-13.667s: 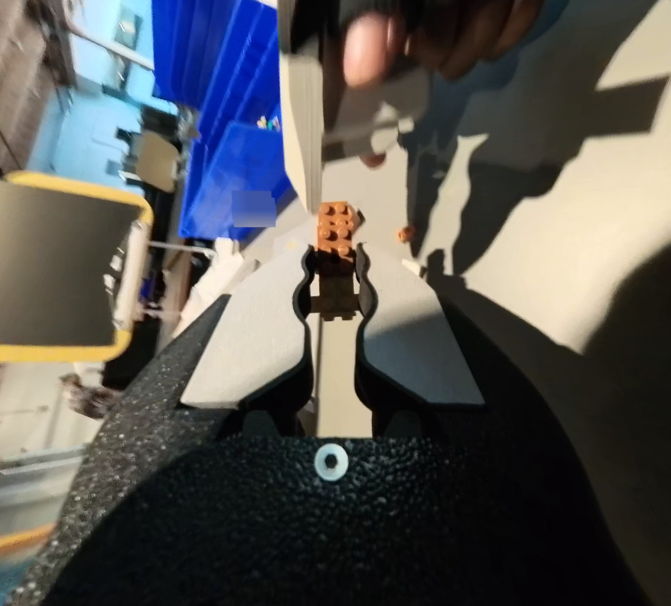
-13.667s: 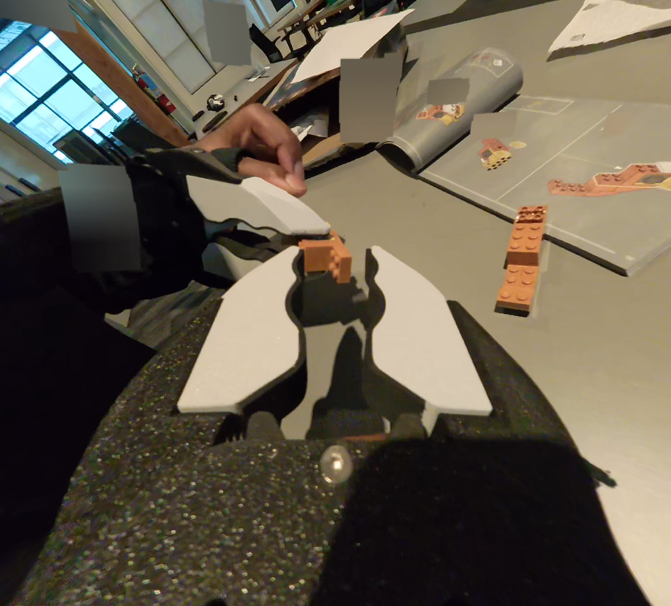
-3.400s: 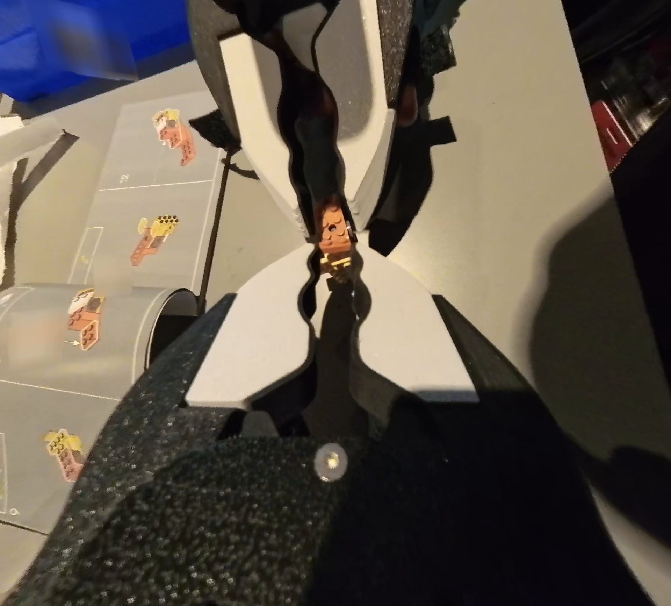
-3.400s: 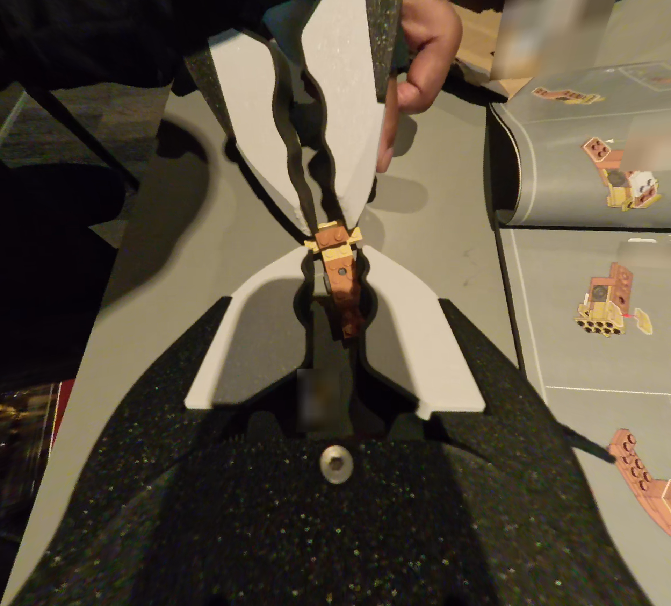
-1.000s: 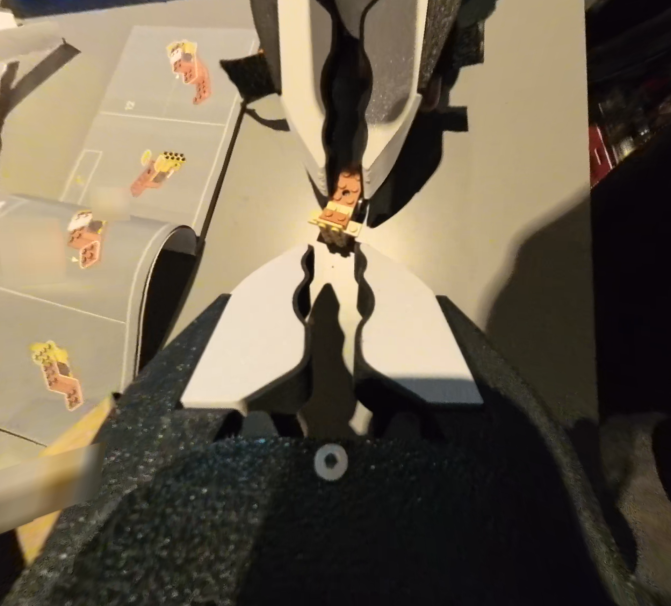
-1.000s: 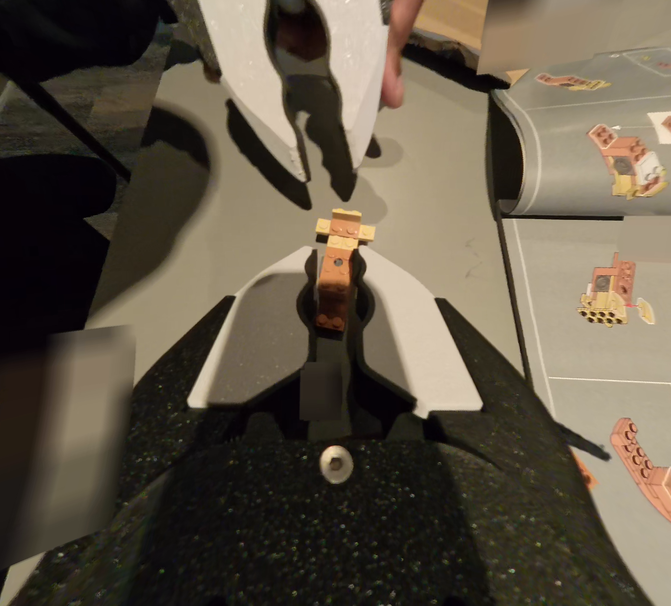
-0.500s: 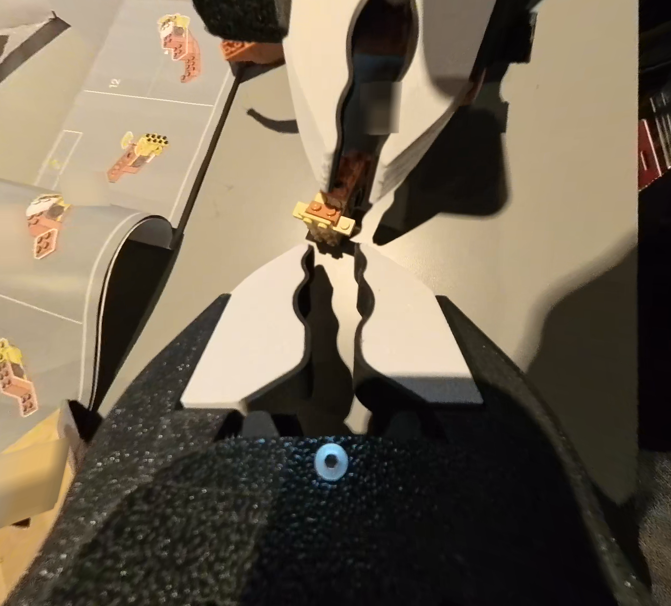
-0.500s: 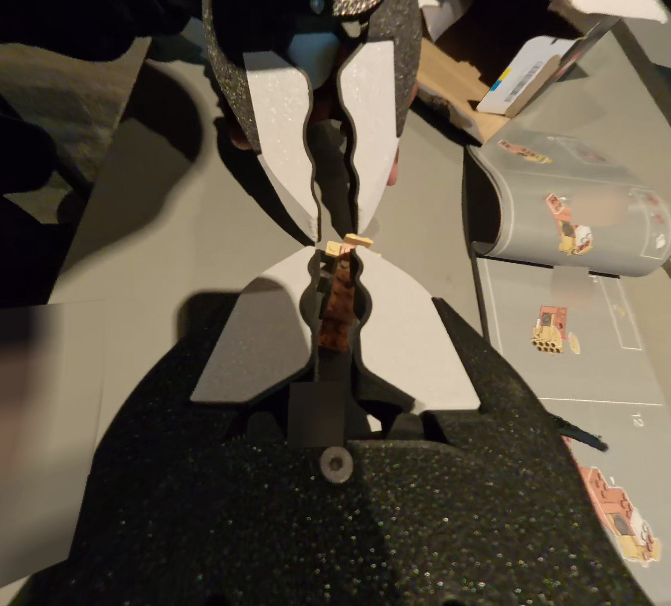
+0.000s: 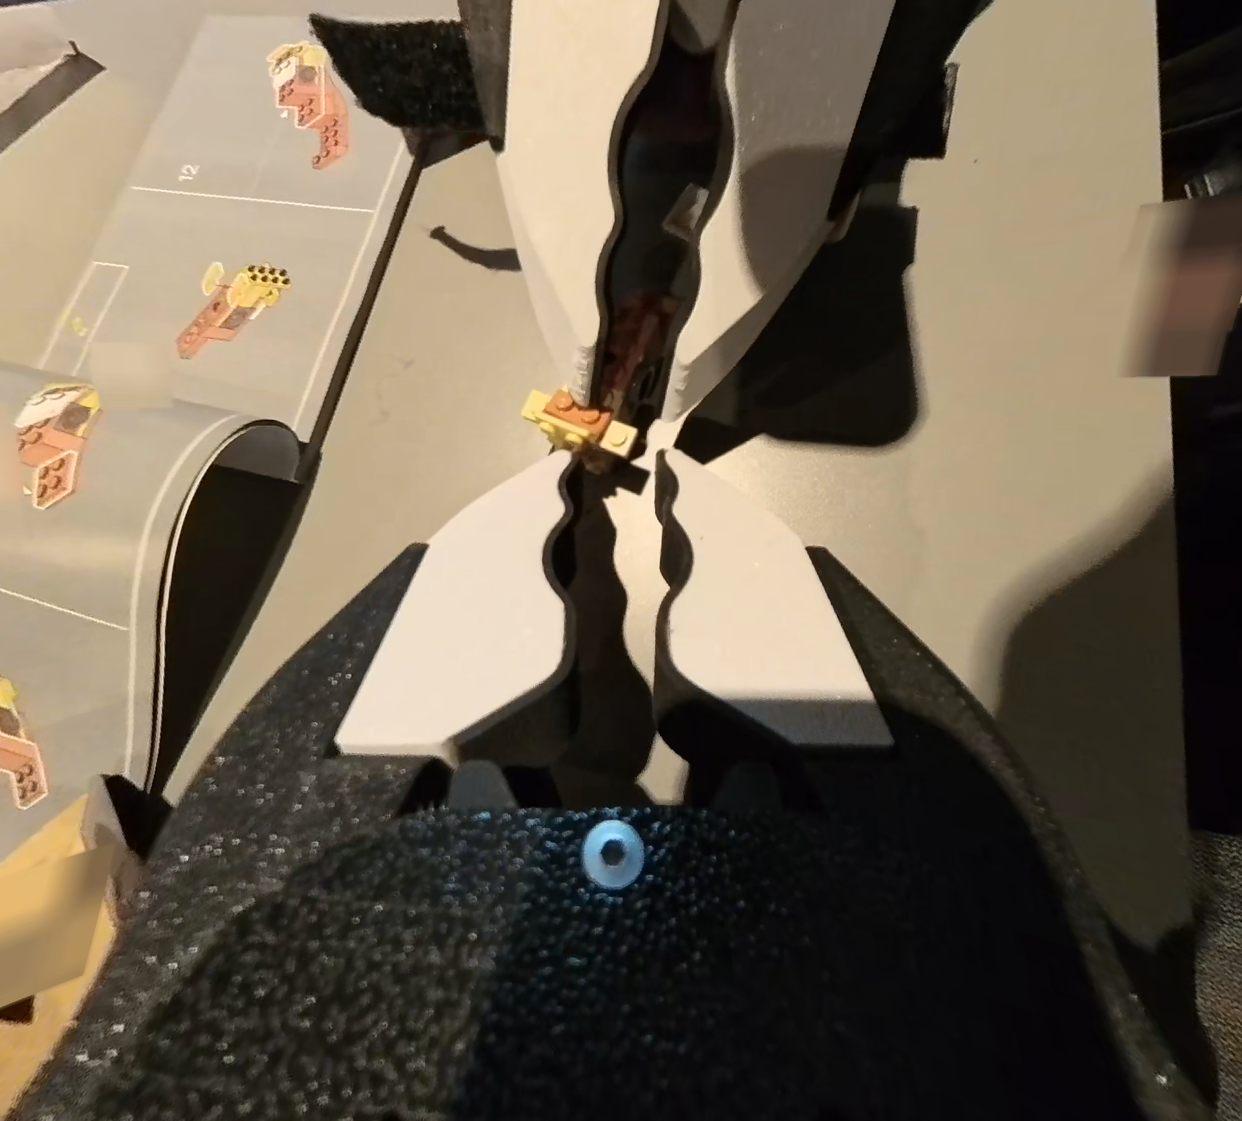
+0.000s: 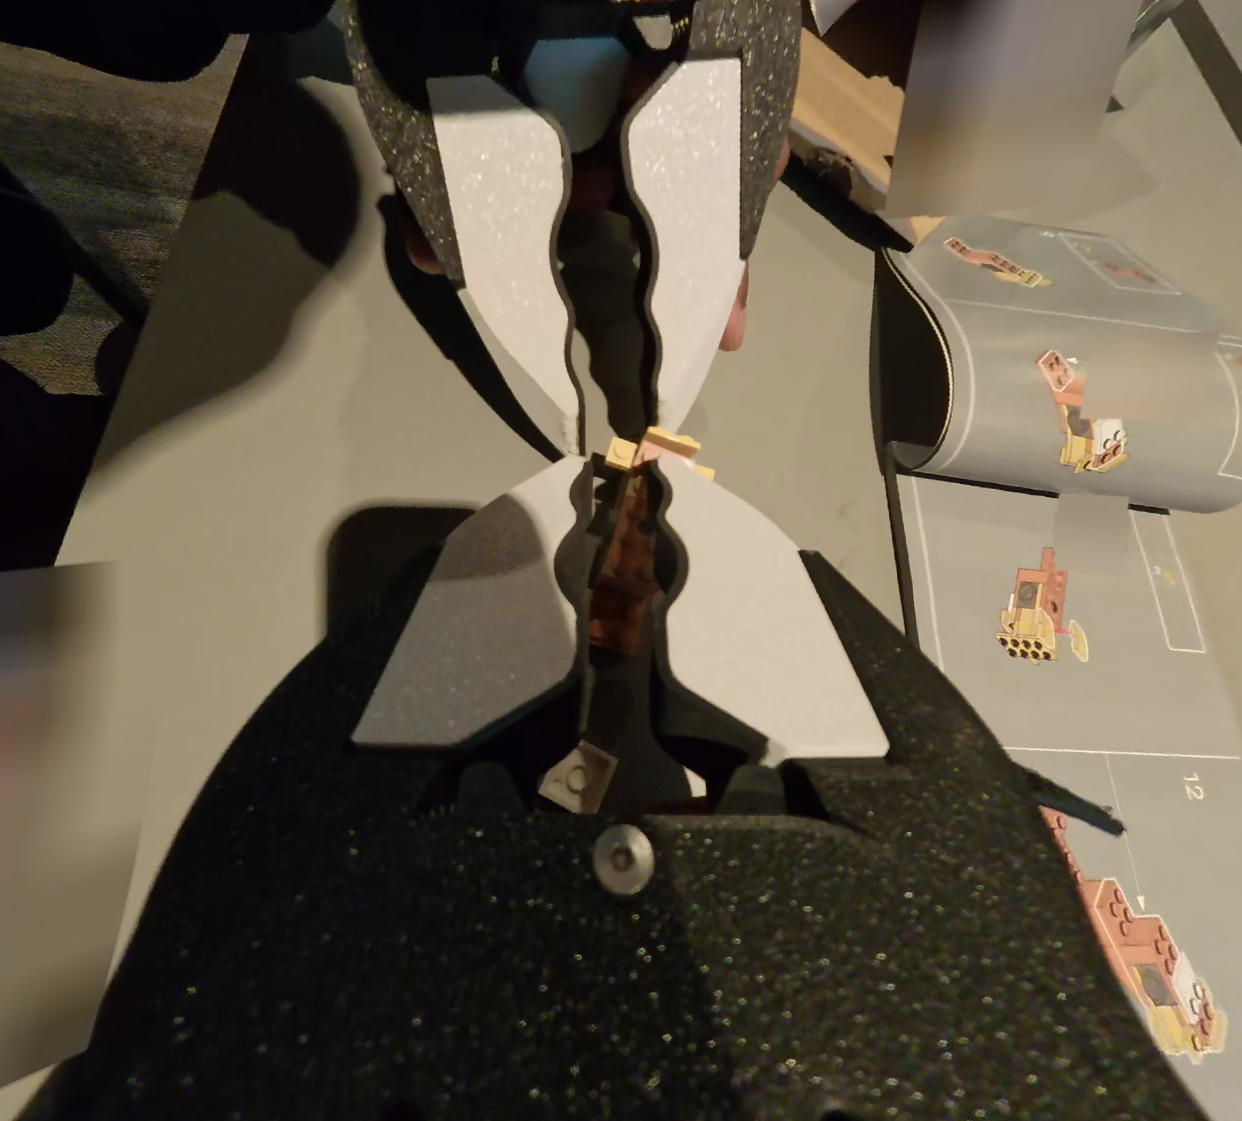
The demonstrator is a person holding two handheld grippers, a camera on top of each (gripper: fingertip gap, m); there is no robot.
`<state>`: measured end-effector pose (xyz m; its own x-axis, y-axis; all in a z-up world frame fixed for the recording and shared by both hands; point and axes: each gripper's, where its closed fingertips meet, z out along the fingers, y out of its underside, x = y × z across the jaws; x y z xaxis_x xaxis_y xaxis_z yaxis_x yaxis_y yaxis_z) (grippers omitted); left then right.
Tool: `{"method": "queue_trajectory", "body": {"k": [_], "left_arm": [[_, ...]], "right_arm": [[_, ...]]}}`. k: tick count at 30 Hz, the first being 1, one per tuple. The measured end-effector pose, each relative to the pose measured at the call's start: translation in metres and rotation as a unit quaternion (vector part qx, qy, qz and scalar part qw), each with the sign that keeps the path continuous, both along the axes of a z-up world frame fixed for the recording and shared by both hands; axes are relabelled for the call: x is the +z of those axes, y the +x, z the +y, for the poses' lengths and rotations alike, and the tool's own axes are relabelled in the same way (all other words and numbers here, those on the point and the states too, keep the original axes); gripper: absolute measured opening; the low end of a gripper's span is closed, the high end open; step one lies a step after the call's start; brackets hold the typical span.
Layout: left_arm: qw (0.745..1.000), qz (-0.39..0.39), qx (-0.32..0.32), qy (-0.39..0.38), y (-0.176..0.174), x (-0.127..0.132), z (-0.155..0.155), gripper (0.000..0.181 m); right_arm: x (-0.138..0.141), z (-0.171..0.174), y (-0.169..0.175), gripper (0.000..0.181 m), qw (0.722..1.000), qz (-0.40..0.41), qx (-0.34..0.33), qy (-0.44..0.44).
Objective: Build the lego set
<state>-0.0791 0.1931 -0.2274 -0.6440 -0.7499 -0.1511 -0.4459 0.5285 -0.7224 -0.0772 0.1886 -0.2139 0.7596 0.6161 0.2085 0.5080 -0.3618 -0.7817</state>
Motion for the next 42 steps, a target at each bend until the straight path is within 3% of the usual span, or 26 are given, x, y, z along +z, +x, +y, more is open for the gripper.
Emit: {"method": "queue_trajectory", "body": {"k": [27,32,37,42], "left_arm": [[1.0,0.0,0.007,0.004,-0.001,-0.001,0.004,0.02],[0.998,-0.015,0.055,-0.038,-0.008,0.007,0.007,0.022],[0.983,-0.049,0.152,-0.094,-0.014,0.018,0.011,0.024],[0.97,-0.056,0.192,-0.136,-0.024,0.026,0.007,0.024]], "right_arm": [[0.01,-0.002,0.008,0.017,1.0,0.016,-0.012,0.015],[-0.002,-0.002,0.024,0.03,0.998,0.01,-0.048,-0.041],[-0.013,-0.005,0.021,0.031,0.996,0.001,-0.038,-0.078],[-0.015,-0.003,0.019,0.023,0.995,0.003,-0.035,-0.092]]}}
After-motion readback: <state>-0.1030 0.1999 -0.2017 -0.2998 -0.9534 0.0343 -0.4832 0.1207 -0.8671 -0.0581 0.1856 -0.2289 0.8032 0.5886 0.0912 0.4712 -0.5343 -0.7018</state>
